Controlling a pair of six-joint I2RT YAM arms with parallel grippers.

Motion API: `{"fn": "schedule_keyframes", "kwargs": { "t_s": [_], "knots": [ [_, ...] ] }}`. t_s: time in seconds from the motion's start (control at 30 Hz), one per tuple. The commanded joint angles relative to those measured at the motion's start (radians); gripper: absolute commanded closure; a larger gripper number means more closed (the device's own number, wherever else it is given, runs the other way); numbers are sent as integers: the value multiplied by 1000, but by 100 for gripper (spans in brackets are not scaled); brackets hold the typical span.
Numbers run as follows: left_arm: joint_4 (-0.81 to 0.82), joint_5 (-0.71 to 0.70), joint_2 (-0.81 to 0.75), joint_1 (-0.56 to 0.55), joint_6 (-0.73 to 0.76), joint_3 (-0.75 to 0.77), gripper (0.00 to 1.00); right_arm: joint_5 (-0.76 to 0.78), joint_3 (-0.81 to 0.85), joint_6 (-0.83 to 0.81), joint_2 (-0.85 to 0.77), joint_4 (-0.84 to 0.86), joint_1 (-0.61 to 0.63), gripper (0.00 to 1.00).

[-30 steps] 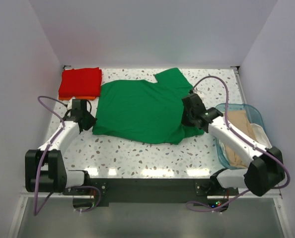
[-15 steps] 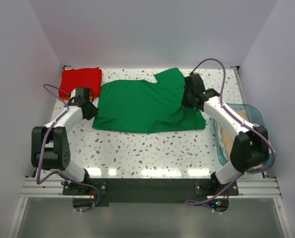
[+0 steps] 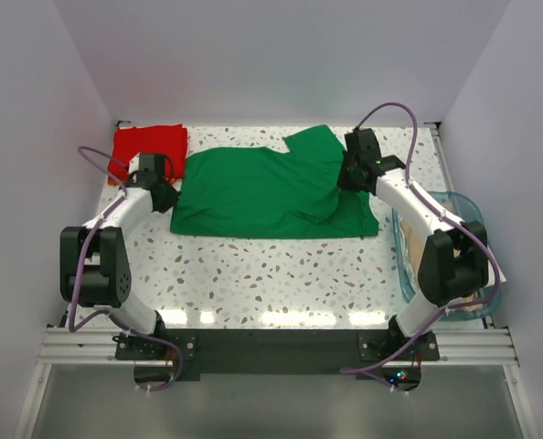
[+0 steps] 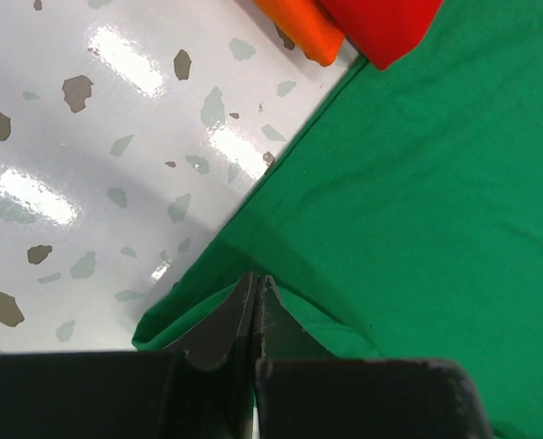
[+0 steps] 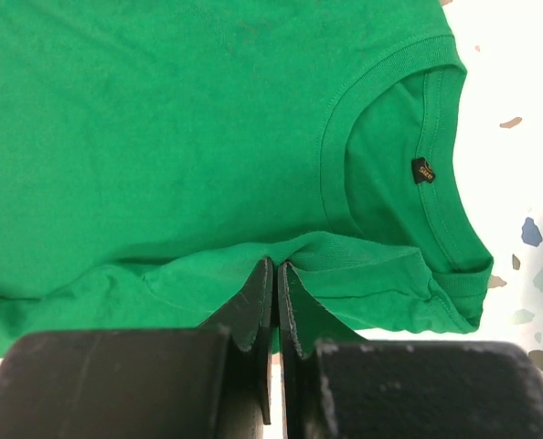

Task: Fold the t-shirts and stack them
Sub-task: Fold the tshirt

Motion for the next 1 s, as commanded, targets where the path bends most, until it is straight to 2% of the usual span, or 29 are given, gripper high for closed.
{"fn": "schedule_keyframes", "kwargs": {
  "t_s": [0.0, 0.67, 0.97],
  "knots": [
    [20, -28, 19, 7, -4, 44, 100, -19, 53, -12, 14, 42, -20, 100],
    [77, 21, 79, 43, 13, 76, 100, -95, 63, -6, 54, 105, -82, 100],
    [87, 40, 140, 45, 33, 144, 100, -105, 93, -3, 120, 115, -96, 100]
  ]
}}
